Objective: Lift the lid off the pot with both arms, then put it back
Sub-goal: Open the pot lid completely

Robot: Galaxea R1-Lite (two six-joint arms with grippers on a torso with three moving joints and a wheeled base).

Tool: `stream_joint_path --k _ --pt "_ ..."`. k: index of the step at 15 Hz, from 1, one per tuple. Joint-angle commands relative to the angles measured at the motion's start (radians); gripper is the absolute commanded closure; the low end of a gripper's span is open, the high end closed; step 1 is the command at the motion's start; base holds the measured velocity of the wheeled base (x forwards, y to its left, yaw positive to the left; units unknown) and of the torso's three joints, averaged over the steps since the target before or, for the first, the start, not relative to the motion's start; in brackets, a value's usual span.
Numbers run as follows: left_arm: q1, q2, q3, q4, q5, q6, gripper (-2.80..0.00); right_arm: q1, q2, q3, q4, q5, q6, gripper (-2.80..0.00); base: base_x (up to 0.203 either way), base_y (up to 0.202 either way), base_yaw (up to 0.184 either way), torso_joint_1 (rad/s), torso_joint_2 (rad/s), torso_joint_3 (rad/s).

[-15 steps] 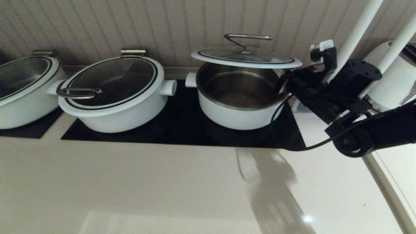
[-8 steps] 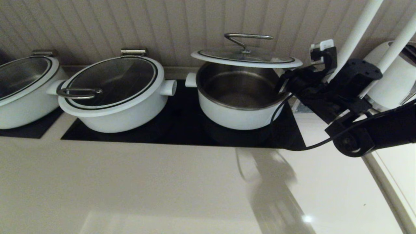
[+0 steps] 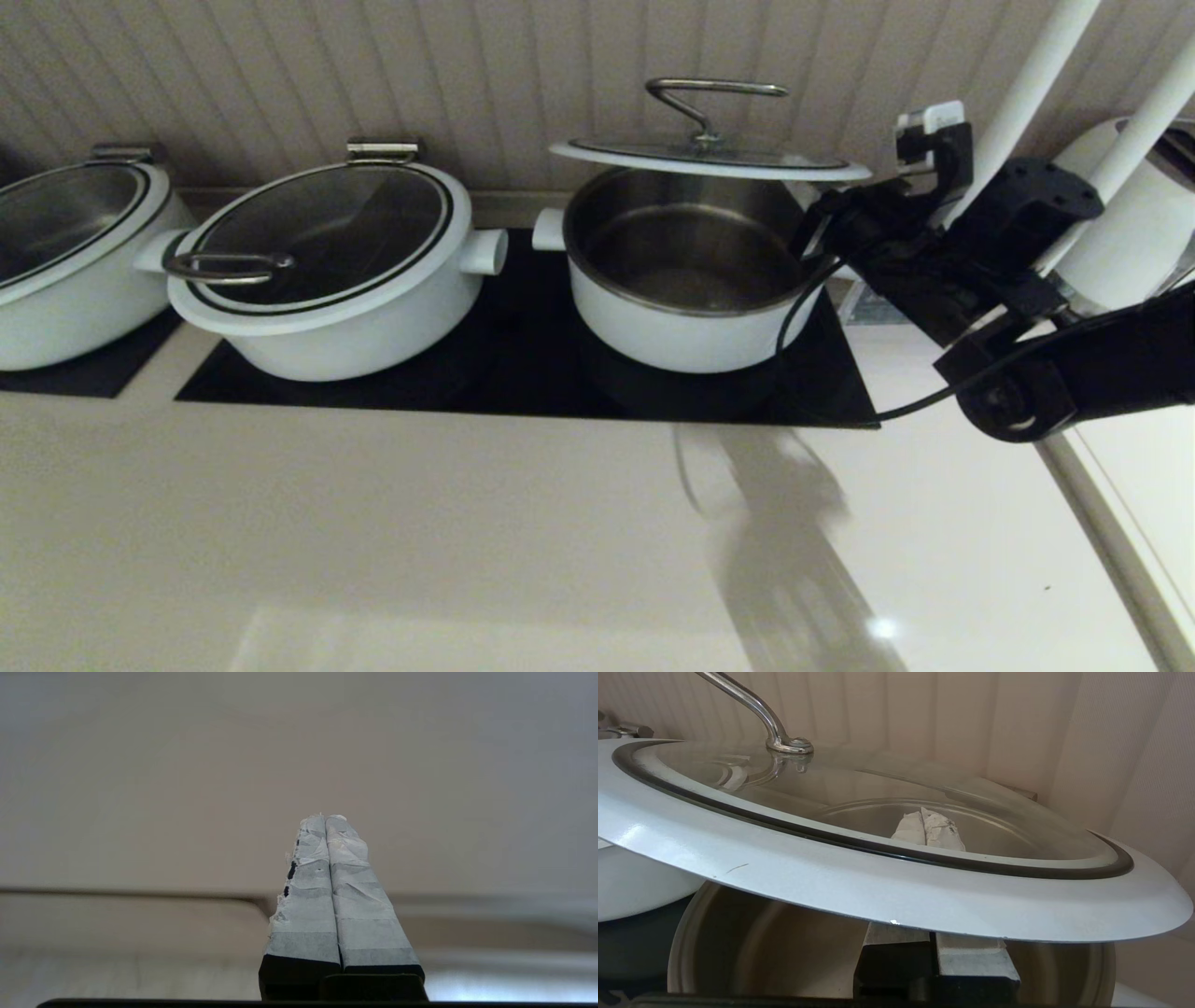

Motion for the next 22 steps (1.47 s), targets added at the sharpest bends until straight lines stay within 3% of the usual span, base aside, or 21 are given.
stream_joint_path --k 1,11,22 --pt "-0.002 -0.083 0.0 0.0 0.002 -0.02 0.0 0.001 0.004 -0.012 -0.003 0.001 -0.001 0.0 0.0 0.0 0.0 0.0 0.0 0.0" --pt "-0.003 -0.082 0.0 -0.001 0.004 -0.035 0.0 0.002 0.055 -0.114 -0.01 -0.001 -0.007 0.0 0.0 0.0 0.0 0.0 0.0 0.0" --pt "-0.003 -0.082 0.0 -0.001 0.004 -0.035 0.0 -0.004 0.127 -0.312 -0.013 0.002 -0.046 0.0 0.0 0.0 0.0 0.0 0.0 0.0"
